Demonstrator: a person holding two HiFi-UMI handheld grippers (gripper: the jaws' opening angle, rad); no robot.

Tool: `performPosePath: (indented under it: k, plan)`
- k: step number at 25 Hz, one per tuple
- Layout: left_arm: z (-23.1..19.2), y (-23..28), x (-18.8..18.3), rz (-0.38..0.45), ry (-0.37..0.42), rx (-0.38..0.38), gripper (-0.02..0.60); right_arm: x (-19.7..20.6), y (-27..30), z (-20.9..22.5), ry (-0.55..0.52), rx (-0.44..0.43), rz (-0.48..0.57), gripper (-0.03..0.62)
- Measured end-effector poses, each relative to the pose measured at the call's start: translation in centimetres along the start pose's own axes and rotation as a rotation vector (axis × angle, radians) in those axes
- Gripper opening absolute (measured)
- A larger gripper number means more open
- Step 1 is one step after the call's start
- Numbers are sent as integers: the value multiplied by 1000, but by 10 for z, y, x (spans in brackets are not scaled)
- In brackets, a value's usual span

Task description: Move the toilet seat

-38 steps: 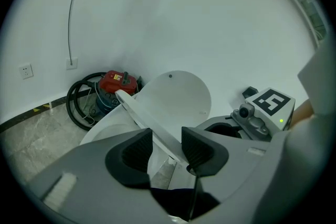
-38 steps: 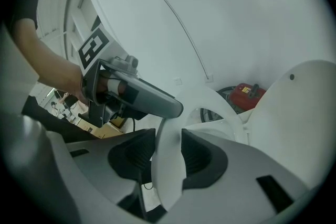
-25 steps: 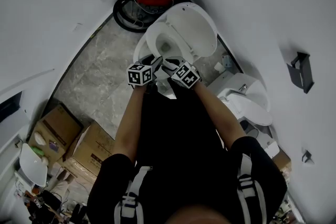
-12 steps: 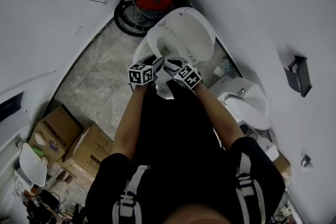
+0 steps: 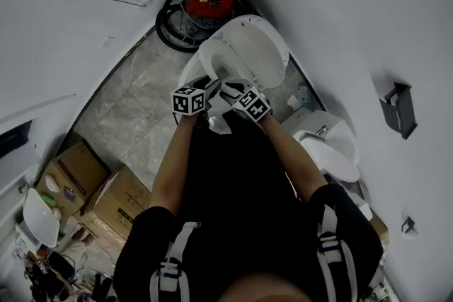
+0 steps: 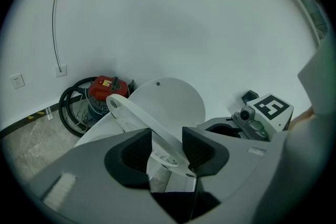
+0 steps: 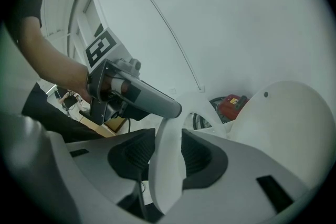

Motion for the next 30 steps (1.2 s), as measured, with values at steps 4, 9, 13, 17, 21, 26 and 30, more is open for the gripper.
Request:
performPosePath:
  k: [4,9,13,17,21,26,30]
  plan:
    - [4,1,-3,7,10,-13,186,-1,-4,6,17,-8,2,158]
    - [7,-1,-9,43,7,-22,186,-4,-11,12,4,-2,7,155]
    - [10,-1,-13,68,1,-30,186,-4,-18,19,2,-2,18,155]
    - [13,-3,-16,91,-4,-39,186,-6,-25,27,-4,5,32,153]
    - [20,-4,-15,108,-5,-38,186,-5,-34,37,13,11,50,152]
    - [27,-12,-11,126,-7,-51,186,-7,-47,47,21,38,70,153]
    - [27,-18,-8,139,-10,-73,186,-8,-56,55,-7,78,79,153]
Point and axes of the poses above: the fingertips, and each gripper's own axes: y forward along the fingers, z to its right, x out of its underside, the point moved 10 cm from there along -y, backward along the fingers, and after that the axes turned 4 degrees about y, right-handed, at the moved point
